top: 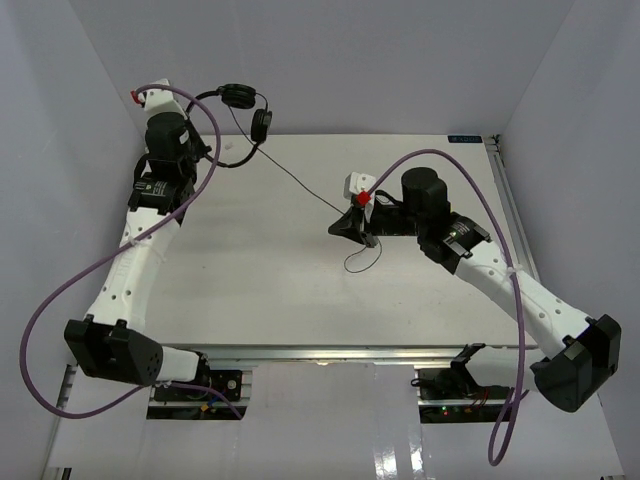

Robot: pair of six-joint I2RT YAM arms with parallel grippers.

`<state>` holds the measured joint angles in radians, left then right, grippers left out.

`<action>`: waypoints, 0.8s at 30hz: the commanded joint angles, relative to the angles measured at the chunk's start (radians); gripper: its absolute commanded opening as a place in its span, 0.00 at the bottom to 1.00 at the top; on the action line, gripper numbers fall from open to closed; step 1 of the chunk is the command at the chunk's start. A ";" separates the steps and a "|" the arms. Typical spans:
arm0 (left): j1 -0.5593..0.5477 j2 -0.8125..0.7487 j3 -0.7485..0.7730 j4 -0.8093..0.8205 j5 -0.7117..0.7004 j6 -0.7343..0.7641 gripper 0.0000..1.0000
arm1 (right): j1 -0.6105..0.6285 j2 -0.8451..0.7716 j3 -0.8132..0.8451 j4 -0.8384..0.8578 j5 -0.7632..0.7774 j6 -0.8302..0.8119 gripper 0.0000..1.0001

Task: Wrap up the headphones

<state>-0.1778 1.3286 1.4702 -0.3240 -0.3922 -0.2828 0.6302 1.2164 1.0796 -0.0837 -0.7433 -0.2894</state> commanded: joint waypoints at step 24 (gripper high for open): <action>-0.248 0.005 -0.465 0.123 0.369 0.191 0.00 | 0.314 0.170 0.312 -0.060 0.924 -0.786 0.08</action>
<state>-0.3609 1.4703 1.0677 -0.2512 -0.1138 -0.1190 0.9535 1.3864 1.4079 -0.3045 0.0765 -0.9986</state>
